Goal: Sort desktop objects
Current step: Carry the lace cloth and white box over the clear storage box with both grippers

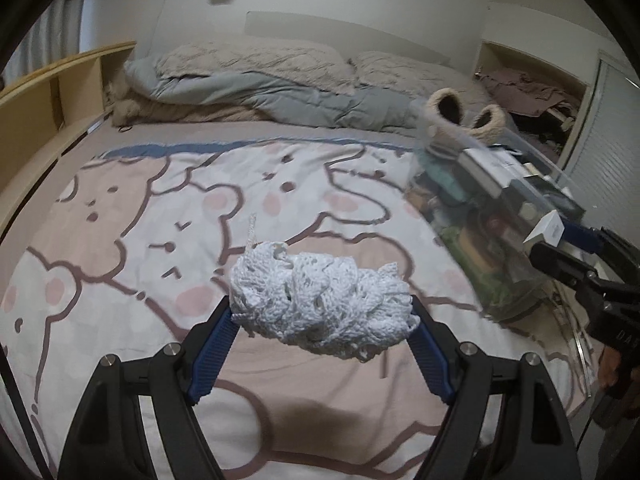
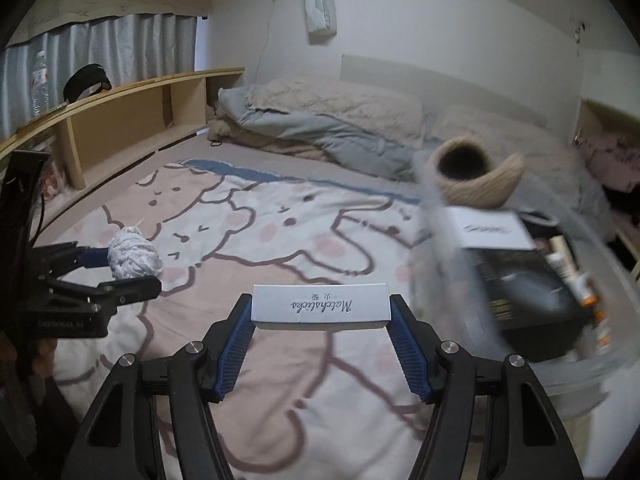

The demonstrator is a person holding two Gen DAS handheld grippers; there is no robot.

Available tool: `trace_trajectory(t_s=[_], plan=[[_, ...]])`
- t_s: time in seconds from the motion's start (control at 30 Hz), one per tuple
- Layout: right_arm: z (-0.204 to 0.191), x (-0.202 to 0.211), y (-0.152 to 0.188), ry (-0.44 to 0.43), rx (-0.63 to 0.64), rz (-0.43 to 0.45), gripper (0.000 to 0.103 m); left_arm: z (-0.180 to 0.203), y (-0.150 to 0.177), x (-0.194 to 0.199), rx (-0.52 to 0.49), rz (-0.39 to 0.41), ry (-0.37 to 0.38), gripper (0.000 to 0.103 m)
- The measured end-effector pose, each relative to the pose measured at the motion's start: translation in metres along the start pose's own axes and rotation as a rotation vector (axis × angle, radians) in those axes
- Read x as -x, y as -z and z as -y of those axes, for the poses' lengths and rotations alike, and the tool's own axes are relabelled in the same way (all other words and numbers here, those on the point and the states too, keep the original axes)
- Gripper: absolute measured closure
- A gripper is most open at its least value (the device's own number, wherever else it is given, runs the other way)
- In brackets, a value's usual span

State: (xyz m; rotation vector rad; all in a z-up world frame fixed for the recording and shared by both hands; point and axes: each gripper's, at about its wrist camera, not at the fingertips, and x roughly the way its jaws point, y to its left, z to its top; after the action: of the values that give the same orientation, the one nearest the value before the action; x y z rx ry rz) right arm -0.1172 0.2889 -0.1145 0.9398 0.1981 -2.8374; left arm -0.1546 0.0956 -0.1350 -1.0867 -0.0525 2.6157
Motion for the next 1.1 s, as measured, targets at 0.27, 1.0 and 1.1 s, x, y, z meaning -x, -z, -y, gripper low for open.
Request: trace_trajectory(t_s=[0.27, 1.0, 1.1], plan=[[0.049, 0.039, -0.007, 0.006, -0.007, 0.026, 0.037, 0.053, -0.025, 0.017, -0.059, 0.049, 0.062, 0.022], [0.209, 0.063, -0.011, 0.077, -0.152, 0.058, 0.037, 0.172, -0.060, 0.005, -0.126, 0.093, 0.150, 0.022], [0.226, 0.059, -0.011, 0.080, -0.167, 0.046, 0.036, 0.180, -0.061, 0.001, -0.131, 0.093, 0.151, 0.022]])
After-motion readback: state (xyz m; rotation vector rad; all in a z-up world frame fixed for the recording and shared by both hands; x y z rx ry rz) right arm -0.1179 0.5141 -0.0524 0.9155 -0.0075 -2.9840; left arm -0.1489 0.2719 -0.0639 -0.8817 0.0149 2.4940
